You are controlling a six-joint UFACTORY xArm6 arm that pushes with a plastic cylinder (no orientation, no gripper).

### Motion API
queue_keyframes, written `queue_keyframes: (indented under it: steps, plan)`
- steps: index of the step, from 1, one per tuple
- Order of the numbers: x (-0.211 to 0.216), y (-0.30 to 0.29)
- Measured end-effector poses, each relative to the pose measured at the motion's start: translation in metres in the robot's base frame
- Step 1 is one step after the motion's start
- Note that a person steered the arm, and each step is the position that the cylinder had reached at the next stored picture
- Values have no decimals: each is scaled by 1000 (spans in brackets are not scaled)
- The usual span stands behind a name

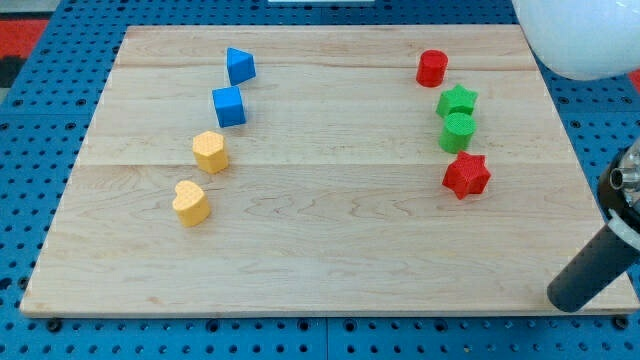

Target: Keep yellow heart in between green star and yellow hexagon

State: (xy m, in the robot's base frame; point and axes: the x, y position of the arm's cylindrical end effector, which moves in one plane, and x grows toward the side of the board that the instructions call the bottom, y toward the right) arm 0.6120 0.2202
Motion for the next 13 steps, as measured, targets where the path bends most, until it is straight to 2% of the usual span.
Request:
queue_keyframes:
  steps: [2, 4, 6, 10, 12, 13]
  plan:
    - [-5, -113]
    - [-15, -280]
    - [-46, -297]
    - [-51, -302]
    - [-54, -395]
    - [-97, -402]
